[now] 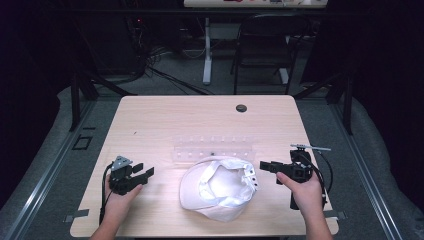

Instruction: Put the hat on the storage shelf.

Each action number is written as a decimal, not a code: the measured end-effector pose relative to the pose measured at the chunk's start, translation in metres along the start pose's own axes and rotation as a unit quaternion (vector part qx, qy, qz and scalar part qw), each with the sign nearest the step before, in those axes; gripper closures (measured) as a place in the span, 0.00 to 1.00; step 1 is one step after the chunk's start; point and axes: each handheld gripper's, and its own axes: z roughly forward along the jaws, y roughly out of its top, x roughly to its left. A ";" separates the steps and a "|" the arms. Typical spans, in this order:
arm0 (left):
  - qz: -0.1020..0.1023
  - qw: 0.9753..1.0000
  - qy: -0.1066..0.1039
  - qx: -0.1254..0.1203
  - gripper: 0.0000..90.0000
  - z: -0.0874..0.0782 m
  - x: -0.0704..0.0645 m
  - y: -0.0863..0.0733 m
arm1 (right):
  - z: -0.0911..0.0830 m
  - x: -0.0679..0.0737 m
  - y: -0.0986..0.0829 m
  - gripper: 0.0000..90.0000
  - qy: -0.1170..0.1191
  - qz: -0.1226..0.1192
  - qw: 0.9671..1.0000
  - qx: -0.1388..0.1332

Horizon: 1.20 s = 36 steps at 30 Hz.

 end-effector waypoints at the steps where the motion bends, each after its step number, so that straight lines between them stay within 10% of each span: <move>1: 0.000 1.000 -0.003 0.000 0.53 0.000 -0.001 0.000 | 0.001 0.001 -0.001 0.48 0.002 0.003 1.000 -0.001; 19: 0.052 0.998 -0.015 0.013 0.53 0.005 -0.020 0.000 | 0.011 0.026 0.018 0.48 0.013 -0.016 0.997 0.080; 36: 0.049 0.999 -0.011 0.015 0.53 0.006 -0.019 0.000 | 0.024 0.021 0.024 0.48 -0.004 0.003 0.987 0.158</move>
